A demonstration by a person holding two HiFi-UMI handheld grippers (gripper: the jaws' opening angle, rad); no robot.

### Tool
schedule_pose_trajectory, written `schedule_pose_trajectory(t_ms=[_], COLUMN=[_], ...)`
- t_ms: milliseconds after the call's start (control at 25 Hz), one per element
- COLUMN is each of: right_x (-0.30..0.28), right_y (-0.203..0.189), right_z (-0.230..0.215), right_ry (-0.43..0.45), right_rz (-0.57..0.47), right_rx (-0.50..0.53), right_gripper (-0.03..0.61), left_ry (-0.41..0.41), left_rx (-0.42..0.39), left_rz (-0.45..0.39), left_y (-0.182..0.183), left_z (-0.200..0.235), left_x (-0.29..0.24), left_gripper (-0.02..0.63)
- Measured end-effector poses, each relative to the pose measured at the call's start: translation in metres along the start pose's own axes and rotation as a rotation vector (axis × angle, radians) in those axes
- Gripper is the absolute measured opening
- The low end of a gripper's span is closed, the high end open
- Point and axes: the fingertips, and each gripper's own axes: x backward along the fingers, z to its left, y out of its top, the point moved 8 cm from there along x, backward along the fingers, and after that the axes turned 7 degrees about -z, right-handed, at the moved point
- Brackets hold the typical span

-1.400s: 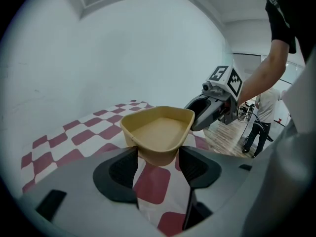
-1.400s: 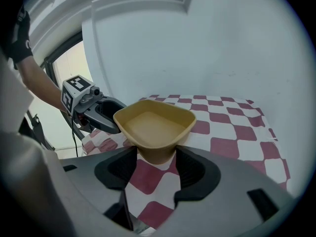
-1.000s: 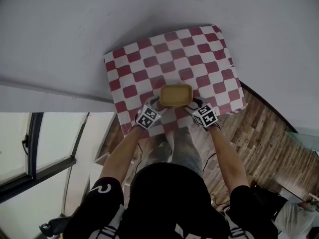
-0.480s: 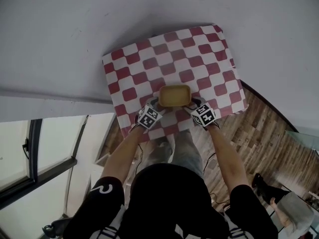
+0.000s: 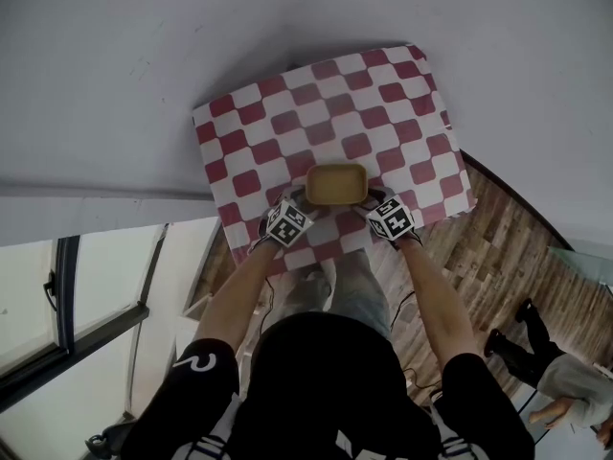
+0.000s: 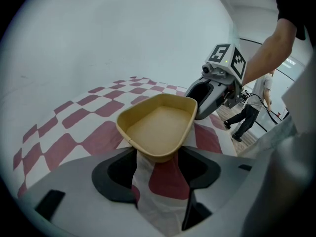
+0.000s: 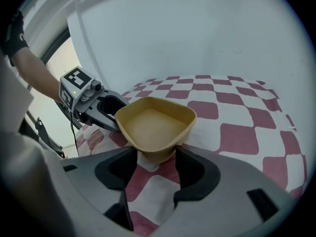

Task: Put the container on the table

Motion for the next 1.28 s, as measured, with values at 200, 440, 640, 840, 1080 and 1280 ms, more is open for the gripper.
schedule_pose_trajectory(t_ms=[200,440,640,840,1080,1280], right_x=[-0.004,-0.003,0.004,0.016,0.038,0.056], right_y=[-0.005,-0.01,-0.014,-0.014,-0.01,0.002], right_z=[0.002,0.006,0.009,0.013,0.021,0.03], right_ry=[-0.033,-0.044,-0.052,-0.072,-0.103,-0.141], right_rz=[0.034,0.038,0.037,0.015,-0.036,-0.099], right_rx=[-0.005,-0.029,-0.032,-0.043,-0.053,-0.043], right_gripper=[0.259,0.276,0.278,0.276,0.268,0.241], left_ry=[-0.002,0.02,0.047,0.081,0.127,0.158], left_rx=[-0.009,0.02,0.051,0.056,0.069,0.08], left_rz=[0.011,0.005,-0.008,-0.047,-0.137,-0.225], left_y=[-0.001,-0.005,-0.011,-0.011,-0.004,0.012], left_z=[-0.003,-0.005,-0.003,-0.005,-0.009,-0.015], left_x=[0.0,0.005,0.019,0.034,0.059,0.089], left_gripper=[0.273,0.298,0.298,0.291,0.239,0.198])
